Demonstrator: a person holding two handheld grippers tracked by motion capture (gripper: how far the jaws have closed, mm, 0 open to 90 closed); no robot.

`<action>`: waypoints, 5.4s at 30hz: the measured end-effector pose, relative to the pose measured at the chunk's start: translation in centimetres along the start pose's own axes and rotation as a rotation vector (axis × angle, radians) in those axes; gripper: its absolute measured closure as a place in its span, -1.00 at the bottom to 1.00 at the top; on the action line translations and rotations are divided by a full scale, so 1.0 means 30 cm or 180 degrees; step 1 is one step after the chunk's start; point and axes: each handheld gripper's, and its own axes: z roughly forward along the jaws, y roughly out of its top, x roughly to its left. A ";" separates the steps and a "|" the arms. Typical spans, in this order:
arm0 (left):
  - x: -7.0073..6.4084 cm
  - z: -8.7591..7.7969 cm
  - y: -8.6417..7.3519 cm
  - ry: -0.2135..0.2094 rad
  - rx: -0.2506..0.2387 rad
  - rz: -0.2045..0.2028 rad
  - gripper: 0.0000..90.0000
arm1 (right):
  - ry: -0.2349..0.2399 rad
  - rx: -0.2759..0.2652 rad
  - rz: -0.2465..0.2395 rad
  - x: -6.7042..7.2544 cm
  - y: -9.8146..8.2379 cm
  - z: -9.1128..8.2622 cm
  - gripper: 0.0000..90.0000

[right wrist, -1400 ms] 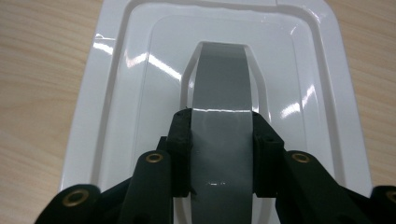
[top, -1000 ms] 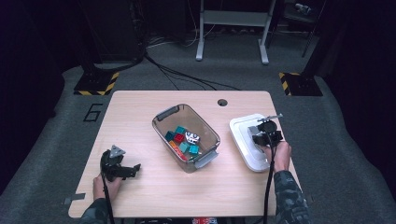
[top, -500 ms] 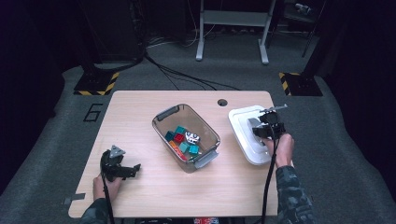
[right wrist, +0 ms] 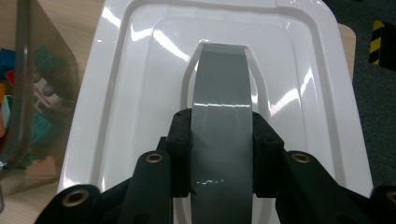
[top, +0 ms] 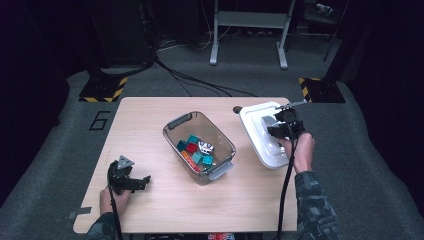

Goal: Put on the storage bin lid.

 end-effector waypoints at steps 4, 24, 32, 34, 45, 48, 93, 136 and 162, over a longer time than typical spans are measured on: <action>0.000 0.000 0.000 -0.0002 0.0002 0.0001 -1.00 | 0.0029 -0.0025 -0.0036 0.025 0.027 -0.020 0.49; 0.000 0.000 0.000 -0.0003 0.0005 -0.0002 -1.00 | 0.0237 -0.0031 -0.0257 0.199 0.134 -0.036 0.49; 0.000 0.000 0.000 -0.0004 0.0006 0.0001 -1.00 | 0.0342 -0.0033 -0.0322 0.289 0.163 -0.020 0.49; 0.000 0.000 0.000 -0.0002 -0.0002 -0.0003 -1.00 | 0.0370 -0.0019 -0.0325 0.314 0.169 -0.015 0.49; 0.003 -0.002 0.001 -0.0005 0.0030 0.0041 -1.00 | 0.0496 -0.0010 -0.0431 0.431 0.195 0.018 0.48; 0.003 -0.002 0.001 -0.0008 0.0028 0.0040 -1.00 | 0.0520 0.0004 -0.0479 0.460 0.199 0.028 0.48; 0.001 0.000 0.000 0.0002 0.0000 0.0006 -1.00 | 0.0544 0.0258 -0.0932 0.729 0.166 0.194 0.26; 0.000 0.002 0.000 0.0019 -0.0016 0.0008 -1.00 | 0.0438 -0.0042 -0.0283 0.115 -0.283 0.041 -1.00; 0.000 0.000 0.000 0.0015 0.0003 0.0014 -1.00 | 0.0031 -0.0252 0.0068 -0.030 -0.677 0.198 -1.00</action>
